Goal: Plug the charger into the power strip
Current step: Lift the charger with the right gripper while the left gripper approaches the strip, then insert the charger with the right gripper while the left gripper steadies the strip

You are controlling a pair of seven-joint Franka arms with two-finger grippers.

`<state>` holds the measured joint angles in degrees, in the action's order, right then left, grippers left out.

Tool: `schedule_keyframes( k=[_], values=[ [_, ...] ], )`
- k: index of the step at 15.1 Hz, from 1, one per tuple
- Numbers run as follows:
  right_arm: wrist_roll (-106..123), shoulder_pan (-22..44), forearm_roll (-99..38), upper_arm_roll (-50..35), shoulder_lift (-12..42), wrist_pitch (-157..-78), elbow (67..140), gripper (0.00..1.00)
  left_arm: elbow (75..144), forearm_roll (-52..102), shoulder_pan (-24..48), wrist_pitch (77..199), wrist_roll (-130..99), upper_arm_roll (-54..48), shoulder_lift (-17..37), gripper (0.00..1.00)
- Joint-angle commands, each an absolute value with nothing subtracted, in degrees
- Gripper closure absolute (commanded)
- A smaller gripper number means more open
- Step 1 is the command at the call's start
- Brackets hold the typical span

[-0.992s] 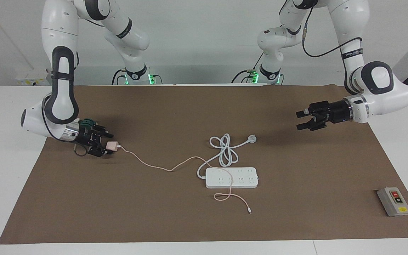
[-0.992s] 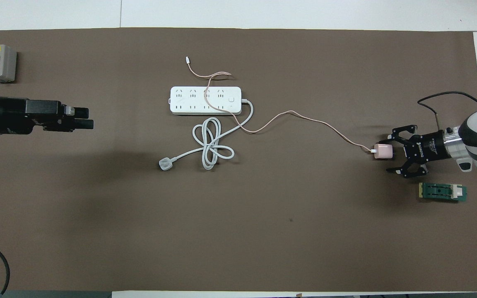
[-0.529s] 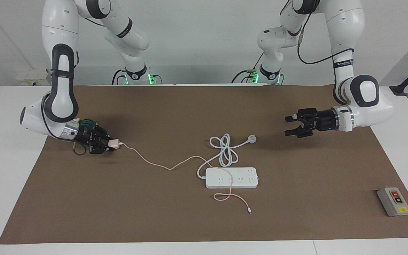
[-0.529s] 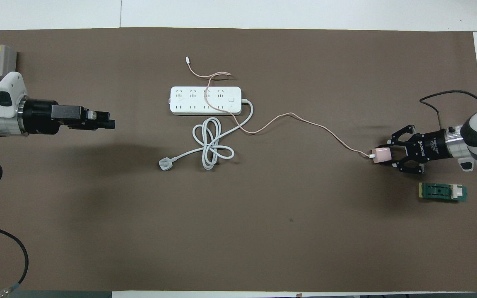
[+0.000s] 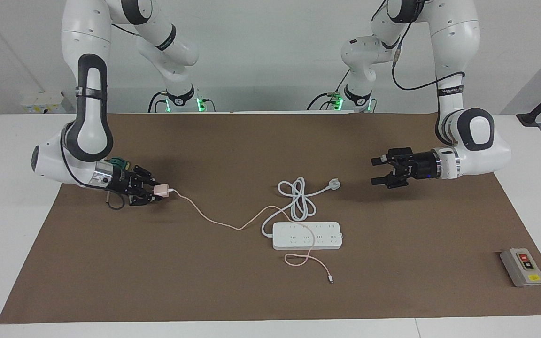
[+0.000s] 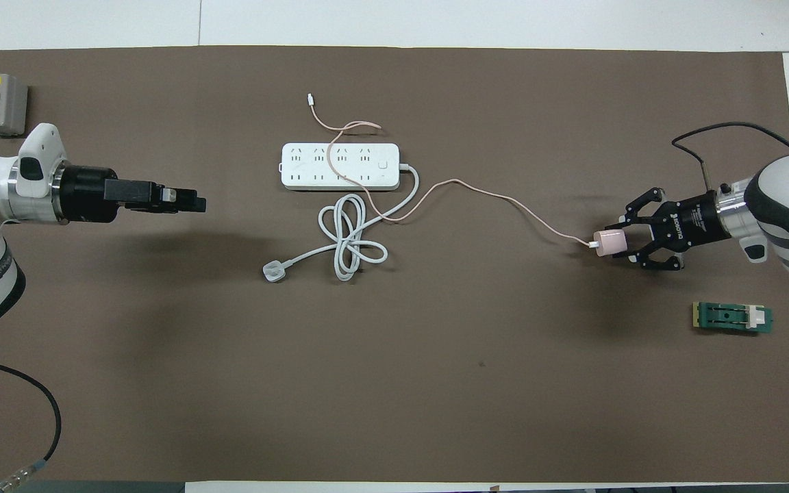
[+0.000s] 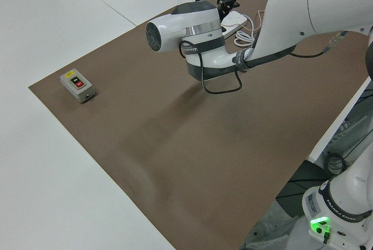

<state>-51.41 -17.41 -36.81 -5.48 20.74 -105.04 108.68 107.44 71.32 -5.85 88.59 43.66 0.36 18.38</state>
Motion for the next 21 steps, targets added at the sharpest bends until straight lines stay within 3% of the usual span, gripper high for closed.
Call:
schedule_keyframes(
  k=[1, 8, 15, 21],
  values=[
    [-58.25, -13.12, -37.62, -5.54, 17.5, -101.17, 104.87, 1.0, 107.49, 74.08, -4.13, 89.47, 44.74, 0.97, 18.9, 0.0],
    [-71.71, 0.68, -43.15, -6.06, 15.73, -102.56, 98.44, 1.0, 107.14, 77.77, 2.45, 92.96, 45.7, 0.97, 19.25, 0.0],
    [-81.45, 15.8, -45.62, -5.98, 16.08, -118.72, 98.26, 1.0, 107.93, 83.66, 6.85, 95.01, 47.46, 0.62, 19.25, 0.0],
    [-89.37, 21.7, -45.7, -5.98, 19.06, -127.35, 95.55, 1.0, 113.63, 86.31, 8.7, 96.77, 47.2, 0.53, 17.49, 0.0]
  ],
)
